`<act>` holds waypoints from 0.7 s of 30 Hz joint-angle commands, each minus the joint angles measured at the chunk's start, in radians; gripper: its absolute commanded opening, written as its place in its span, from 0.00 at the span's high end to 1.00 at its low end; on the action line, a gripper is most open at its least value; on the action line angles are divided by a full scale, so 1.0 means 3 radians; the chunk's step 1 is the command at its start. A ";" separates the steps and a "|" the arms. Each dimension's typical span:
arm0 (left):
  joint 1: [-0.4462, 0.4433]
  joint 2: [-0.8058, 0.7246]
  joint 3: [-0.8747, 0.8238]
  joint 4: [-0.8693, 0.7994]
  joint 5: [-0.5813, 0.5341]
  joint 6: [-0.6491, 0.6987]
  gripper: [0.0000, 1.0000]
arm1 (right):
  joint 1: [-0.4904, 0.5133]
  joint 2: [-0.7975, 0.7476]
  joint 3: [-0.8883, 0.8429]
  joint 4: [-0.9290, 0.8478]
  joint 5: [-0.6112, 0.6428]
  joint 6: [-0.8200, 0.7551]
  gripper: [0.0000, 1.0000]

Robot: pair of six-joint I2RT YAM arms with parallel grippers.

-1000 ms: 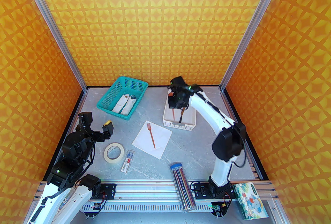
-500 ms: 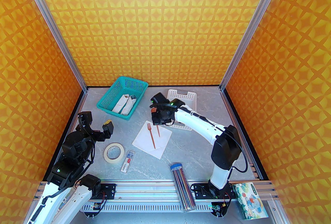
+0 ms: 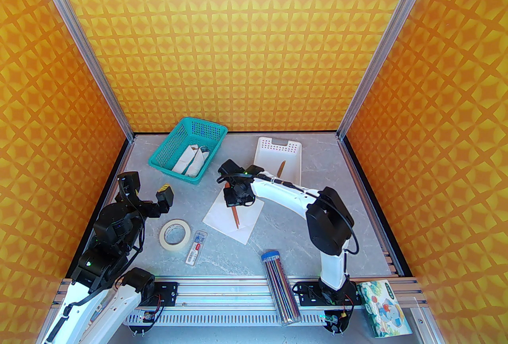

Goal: Place the utensils on the paper napkin and roll it up

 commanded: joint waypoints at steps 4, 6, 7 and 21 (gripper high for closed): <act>0.0023 -0.0014 0.0025 -0.0043 -0.0041 -0.0034 0.01 | 0.0002 0.0171 -0.0077 0.0101 0.0208 0.0028 0.91; 0.0023 -0.0010 0.0025 -0.0044 -0.0038 -0.0038 0.01 | 0.0002 0.0222 -0.0078 0.0121 0.0201 0.0034 0.91; 0.0023 -0.0013 0.0025 -0.0043 -0.0036 -0.0039 0.01 | 0.0002 0.0244 -0.0088 0.0133 0.0188 0.0041 0.91; 0.0020 0.0017 0.0040 -0.0027 -0.0038 -0.0034 0.01 | 0.0002 0.0403 -0.0109 0.0166 0.0238 0.0031 0.90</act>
